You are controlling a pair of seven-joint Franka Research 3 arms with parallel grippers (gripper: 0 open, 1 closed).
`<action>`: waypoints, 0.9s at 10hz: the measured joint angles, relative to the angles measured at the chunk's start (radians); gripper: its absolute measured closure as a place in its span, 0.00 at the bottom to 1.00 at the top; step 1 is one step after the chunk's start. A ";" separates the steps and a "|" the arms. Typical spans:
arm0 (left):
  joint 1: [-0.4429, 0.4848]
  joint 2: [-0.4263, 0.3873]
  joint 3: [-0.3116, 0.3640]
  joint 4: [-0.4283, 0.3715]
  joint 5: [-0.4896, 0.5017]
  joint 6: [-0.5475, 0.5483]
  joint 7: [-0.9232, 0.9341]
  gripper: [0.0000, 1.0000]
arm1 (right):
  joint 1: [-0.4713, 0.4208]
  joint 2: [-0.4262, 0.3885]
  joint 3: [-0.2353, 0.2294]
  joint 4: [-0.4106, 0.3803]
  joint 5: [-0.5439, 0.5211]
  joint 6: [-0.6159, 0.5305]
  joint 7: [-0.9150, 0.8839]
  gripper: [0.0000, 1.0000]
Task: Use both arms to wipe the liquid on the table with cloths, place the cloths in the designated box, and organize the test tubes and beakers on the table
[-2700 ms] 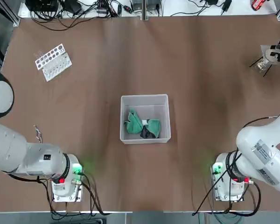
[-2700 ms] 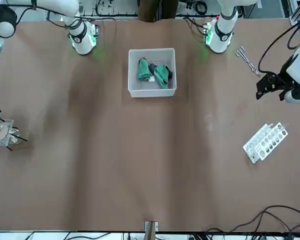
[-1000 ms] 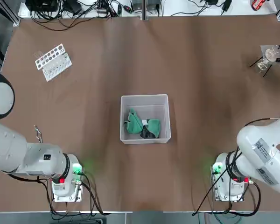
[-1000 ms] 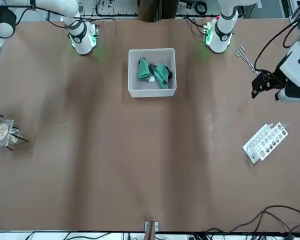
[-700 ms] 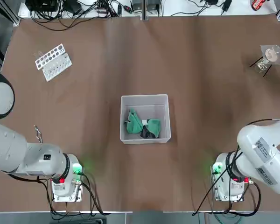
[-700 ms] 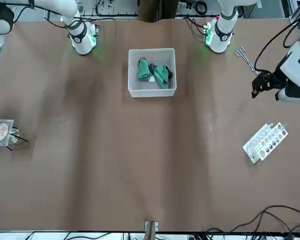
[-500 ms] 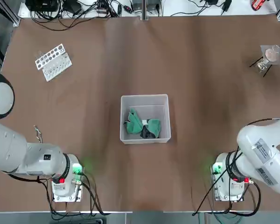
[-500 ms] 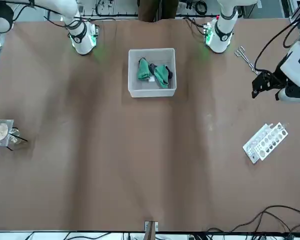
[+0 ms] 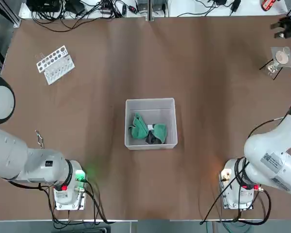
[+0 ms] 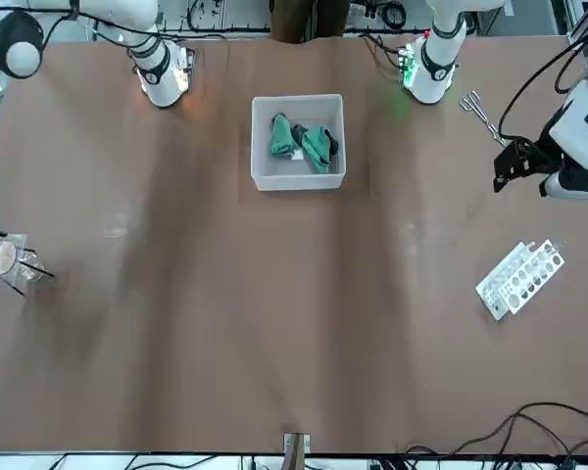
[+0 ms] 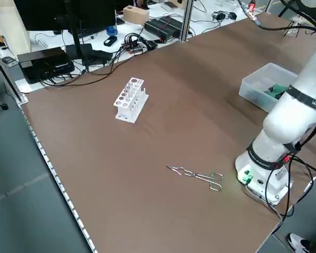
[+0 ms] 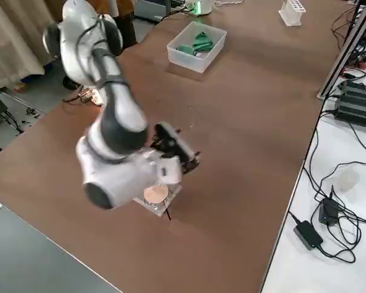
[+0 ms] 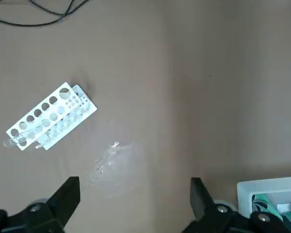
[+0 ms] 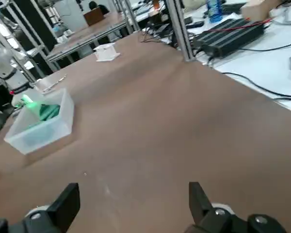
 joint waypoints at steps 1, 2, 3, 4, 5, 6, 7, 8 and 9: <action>0.001 0.000 0.000 0.000 0.000 -0.001 0.000 0.00 | 0.063 -0.008 0.000 0.003 -0.004 0.012 0.070 0.01; 0.001 0.000 0.000 0.000 0.000 -0.001 0.000 0.00 | 0.132 -0.016 0.001 0.005 -0.024 0.062 0.131 0.01; 0.001 0.000 0.000 0.000 0.000 -0.002 0.000 0.00 | 0.208 -0.020 0.000 0.005 -0.055 0.135 0.172 0.01; 0.001 0.000 0.000 0.000 0.000 -0.003 0.000 0.00 | 0.283 -0.020 -0.003 0.005 -0.081 0.200 0.214 0.01; 0.001 -0.001 0.000 0.001 0.000 -0.004 0.000 0.00 | 0.348 -0.020 -0.005 0.005 -0.097 0.250 0.261 0.01; 0.001 -0.001 0.000 0.001 0.000 -0.005 0.000 0.00 | 0.396 -0.021 -0.007 0.005 -0.106 0.282 0.307 0.01; 0.001 -0.001 0.000 0.001 0.000 -0.005 0.000 0.00 | 0.438 -0.025 -0.015 0.007 -0.120 0.307 0.356 0.01; 0.001 -0.001 0.000 0.001 0.000 -0.006 0.000 0.00 | 0.485 -0.036 -0.042 0.009 -0.133 0.319 0.421 0.01; 0.002 -0.001 0.000 0.001 0.000 -0.006 0.000 0.00 | 0.532 -0.057 -0.072 0.009 -0.166 0.333 0.481 0.01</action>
